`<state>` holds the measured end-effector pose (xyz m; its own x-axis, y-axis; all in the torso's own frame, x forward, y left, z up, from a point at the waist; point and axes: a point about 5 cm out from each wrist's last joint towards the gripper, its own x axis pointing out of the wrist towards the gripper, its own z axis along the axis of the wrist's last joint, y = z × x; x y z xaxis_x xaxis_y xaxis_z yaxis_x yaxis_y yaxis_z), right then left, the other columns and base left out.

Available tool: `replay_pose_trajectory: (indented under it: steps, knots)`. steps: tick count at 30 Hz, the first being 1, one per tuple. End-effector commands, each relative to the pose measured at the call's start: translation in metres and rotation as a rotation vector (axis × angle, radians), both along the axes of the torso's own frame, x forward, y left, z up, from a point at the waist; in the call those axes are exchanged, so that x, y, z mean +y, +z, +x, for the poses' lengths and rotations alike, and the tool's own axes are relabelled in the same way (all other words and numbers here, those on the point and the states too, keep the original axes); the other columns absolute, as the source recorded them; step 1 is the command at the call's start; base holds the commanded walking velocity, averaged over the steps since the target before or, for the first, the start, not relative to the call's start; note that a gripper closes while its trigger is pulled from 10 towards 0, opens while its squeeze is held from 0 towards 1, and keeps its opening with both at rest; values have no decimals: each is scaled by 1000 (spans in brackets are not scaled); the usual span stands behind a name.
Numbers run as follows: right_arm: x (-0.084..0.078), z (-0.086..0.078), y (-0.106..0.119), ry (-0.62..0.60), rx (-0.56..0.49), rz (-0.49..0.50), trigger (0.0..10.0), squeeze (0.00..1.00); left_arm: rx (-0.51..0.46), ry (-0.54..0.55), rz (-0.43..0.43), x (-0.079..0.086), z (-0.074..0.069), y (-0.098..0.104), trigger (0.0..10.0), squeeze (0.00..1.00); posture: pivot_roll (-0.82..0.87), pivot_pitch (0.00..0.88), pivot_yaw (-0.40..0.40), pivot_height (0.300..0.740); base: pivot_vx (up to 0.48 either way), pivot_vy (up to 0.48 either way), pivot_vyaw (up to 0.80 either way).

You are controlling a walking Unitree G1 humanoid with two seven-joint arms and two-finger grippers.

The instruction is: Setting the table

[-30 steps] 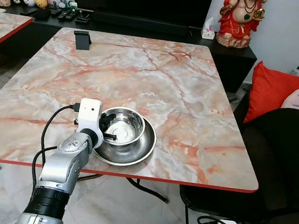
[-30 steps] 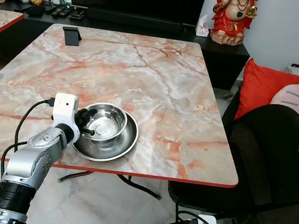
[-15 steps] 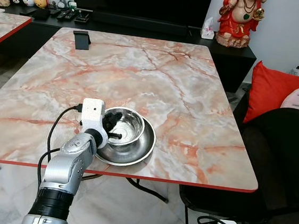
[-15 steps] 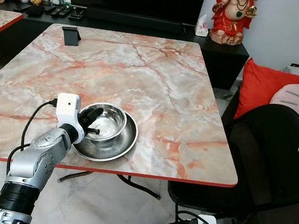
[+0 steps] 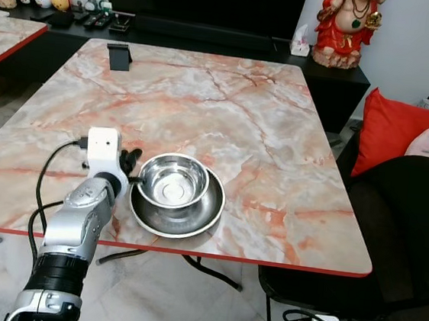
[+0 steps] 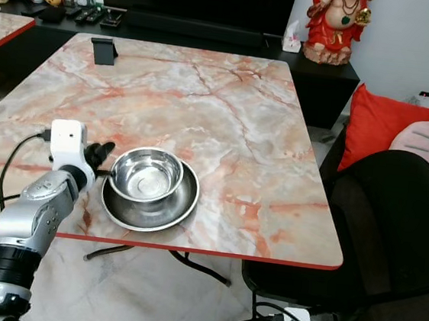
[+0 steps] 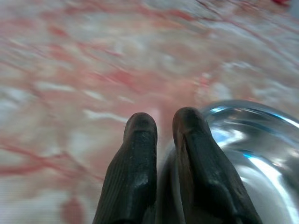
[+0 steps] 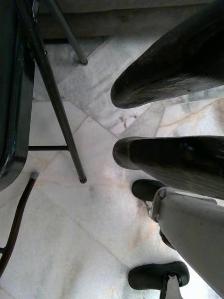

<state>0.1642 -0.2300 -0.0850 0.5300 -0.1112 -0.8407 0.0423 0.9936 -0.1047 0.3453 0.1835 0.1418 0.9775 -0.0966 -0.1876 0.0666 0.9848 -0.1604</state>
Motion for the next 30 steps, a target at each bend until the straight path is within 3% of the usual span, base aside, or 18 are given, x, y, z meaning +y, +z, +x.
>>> replay_pose_trajectory:
  steps: [1, 13, 24, 30]
  knots:
    - [-2, -1, 0, -4, 4, -1, 10000, 0, -4, -61, -61, -6, 6, 8, 10000, 0, 91, 0, -62, 740, 0, 0, 0]
    - [-1, 0, 0, -8, 2, 1, 10000, 0, 8, -158, -45, -4, 10, 15, 10000, 0, 89, 0, -57, 740, 0, 0, 0]
    - [-1, 0, 0, -7, 3, 4, 10000, 0, 2, -115, -131, 6, 18, 23, 10000, 0, 88, 0, -57, 740, 0, 0, 0]
    - [-1, 0, 0, -9, 3, 5, 10000, 0, 53, -115, -82, 3, 19, 13, 10000, 0, 86, 0, -55, 740, 0, 0, 0]
